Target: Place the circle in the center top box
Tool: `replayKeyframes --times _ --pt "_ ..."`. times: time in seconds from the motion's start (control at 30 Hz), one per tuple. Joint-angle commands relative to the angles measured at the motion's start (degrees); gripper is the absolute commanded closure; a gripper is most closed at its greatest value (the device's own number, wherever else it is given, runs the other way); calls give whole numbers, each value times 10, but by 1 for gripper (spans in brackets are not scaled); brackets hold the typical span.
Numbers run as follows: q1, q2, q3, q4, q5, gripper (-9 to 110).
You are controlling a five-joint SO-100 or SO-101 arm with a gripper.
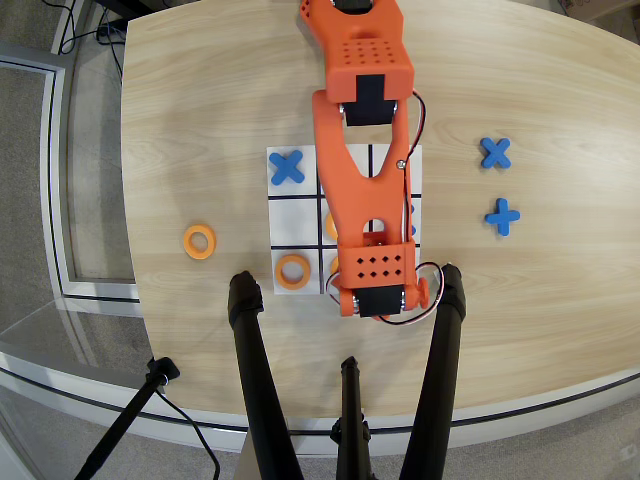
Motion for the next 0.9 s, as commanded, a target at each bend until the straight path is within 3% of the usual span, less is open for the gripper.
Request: replayKeyframes --times 0.0,0.43,0.87 --pt "7 -1 -28 4 0 102" --pt "11 -16 -47 11 -4 101" --pt "17 -6 -70 33 -5 91"
